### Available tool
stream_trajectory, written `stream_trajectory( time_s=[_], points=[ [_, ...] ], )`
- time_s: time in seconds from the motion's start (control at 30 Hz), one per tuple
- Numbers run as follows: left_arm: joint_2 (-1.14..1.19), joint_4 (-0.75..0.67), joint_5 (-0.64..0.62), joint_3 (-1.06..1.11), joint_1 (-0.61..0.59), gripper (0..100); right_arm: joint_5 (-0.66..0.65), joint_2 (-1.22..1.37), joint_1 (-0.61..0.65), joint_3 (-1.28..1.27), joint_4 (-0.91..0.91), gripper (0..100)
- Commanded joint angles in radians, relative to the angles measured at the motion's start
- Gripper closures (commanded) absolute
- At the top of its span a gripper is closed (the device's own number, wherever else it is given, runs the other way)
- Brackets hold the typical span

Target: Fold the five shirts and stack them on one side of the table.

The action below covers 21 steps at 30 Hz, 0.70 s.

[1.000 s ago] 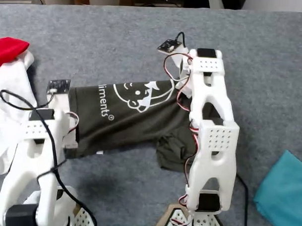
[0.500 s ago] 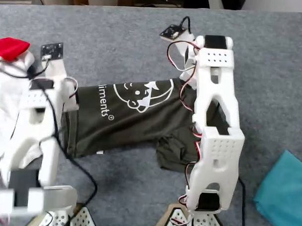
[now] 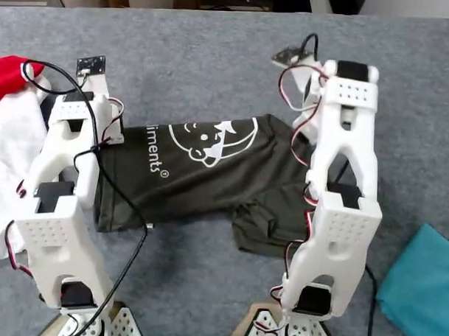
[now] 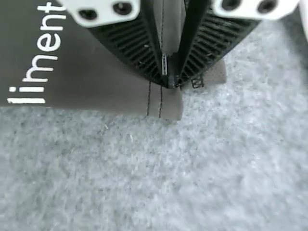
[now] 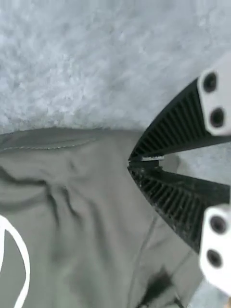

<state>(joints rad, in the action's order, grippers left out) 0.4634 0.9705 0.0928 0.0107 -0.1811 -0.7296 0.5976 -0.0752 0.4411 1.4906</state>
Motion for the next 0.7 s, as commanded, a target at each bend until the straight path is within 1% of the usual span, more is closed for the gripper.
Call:
stream_trajectory(
  time_s=[0.0, 0.1, 0.23, 0.37, 0.53, 0.6, 0.67],
  points=[
    [0.005, -0.015, 0.006, -0.035, -0.04, 98, -0.005, -0.076, 0.041, -0.128, -0.138, 99.3],
    [0.005, -0.014, 0.006, -0.028, -0.08, 98, 0.017, -0.074, 0.056, -0.229, -0.259, 99.3],
    [0.005, 0.012, 0.008, -0.037, -0.14, 98, -0.021, -0.035, 0.025, -0.302, -0.381, 99.3],
    [0.005, 0.006, 0.008, -0.037, -0.157, 98, -0.037, -0.004, 0.012, -0.251, -0.334, 99.3],
    [0.005, 0.014, 0.008, -0.049, -0.101, 98, -0.069, -0.033, 0.053, -0.231, -0.275, 99.3],
    [0.004, 0.046, 0.006, -0.087, -0.075, 98, -0.071, -0.067, 0.07, -0.226, -0.255, 99.3],
    [0.004, 0.12, 0.002, -0.169, -0.051, 98, -0.071, -0.116, 0.082, -0.222, -0.23, 99.3]
  ],
)
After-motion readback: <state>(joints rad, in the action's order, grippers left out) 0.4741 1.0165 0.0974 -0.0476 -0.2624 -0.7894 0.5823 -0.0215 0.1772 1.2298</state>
